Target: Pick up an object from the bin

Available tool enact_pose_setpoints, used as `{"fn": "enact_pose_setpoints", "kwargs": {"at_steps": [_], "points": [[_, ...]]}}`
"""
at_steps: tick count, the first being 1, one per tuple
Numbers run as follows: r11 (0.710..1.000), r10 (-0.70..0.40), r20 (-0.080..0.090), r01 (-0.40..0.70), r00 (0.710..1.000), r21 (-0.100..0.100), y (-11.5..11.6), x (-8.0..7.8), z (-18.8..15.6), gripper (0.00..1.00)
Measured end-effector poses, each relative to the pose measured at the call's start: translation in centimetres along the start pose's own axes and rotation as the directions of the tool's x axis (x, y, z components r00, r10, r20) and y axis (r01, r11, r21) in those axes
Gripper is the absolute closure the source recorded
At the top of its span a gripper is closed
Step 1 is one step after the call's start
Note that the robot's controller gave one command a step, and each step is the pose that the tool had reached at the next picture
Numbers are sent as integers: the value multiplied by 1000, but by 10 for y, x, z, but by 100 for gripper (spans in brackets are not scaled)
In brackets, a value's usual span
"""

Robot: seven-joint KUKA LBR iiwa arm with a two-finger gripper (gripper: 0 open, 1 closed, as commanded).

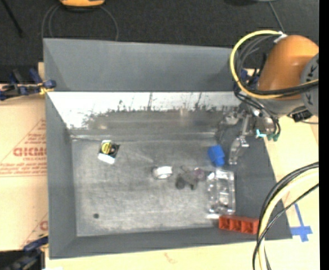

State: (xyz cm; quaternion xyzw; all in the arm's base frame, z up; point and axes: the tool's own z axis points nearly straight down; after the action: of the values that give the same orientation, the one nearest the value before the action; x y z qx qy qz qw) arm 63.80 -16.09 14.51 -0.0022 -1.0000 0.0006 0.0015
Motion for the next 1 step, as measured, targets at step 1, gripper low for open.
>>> {"fn": "enact_pose_setpoints", "kwargs": {"at_steps": [1], "points": [[989,-146,16,146,989,3,8,1,73,0]]}}
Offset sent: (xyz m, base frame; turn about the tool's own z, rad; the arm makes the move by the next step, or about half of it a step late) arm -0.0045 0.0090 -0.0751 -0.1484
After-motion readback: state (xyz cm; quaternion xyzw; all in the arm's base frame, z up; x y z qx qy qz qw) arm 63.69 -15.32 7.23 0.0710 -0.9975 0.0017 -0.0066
